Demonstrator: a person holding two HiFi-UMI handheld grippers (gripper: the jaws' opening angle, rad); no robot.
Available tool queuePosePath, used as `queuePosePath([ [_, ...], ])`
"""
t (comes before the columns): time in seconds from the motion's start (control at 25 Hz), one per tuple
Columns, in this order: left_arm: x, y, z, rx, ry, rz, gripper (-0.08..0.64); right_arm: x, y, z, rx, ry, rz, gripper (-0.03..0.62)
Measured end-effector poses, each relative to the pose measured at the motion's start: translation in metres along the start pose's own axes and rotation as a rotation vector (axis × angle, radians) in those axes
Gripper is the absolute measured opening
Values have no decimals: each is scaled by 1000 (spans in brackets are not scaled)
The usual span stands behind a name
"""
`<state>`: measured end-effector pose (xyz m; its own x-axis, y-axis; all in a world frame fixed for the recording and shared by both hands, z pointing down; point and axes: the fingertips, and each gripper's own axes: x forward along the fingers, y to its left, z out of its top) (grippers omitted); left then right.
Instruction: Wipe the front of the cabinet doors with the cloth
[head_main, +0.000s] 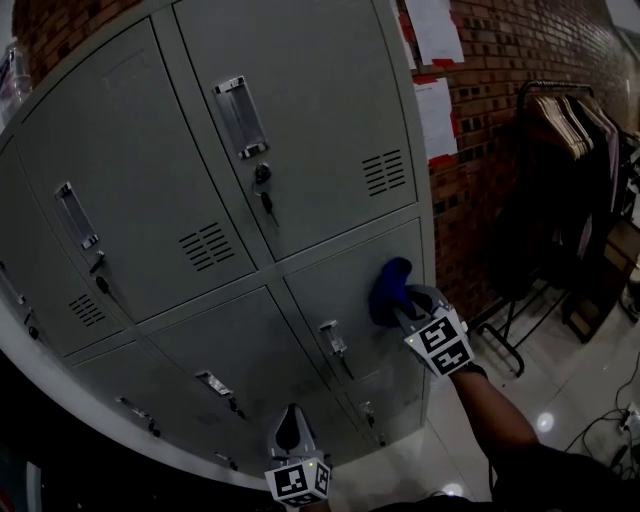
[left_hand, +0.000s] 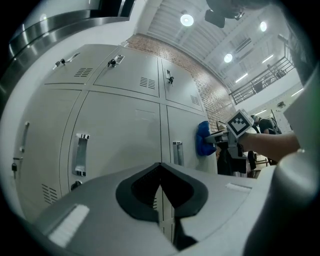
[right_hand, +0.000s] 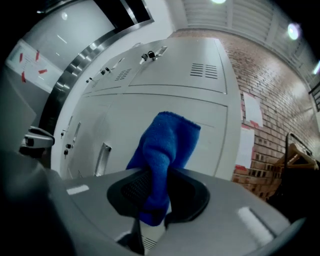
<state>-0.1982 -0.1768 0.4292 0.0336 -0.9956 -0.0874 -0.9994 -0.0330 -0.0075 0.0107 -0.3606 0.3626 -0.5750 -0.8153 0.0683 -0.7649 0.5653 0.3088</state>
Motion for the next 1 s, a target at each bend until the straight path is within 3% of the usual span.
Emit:
queuePosePath([
  [0.28,5,-16,-2,3,17,-26,17,-17,-61,-26,6,64,-120,75],
  [0.56,7,-24,-11,20,18,-65,16,-27,-74,-37,14,89,-159,75],
  [0.72,3,-15,-12,21,26,-44,16,-30,-33,-23,8,35,-115,75],
  [1.0,-7,2,-10,11,38,-6,17,0,94,-25,17,25,116,75],
])
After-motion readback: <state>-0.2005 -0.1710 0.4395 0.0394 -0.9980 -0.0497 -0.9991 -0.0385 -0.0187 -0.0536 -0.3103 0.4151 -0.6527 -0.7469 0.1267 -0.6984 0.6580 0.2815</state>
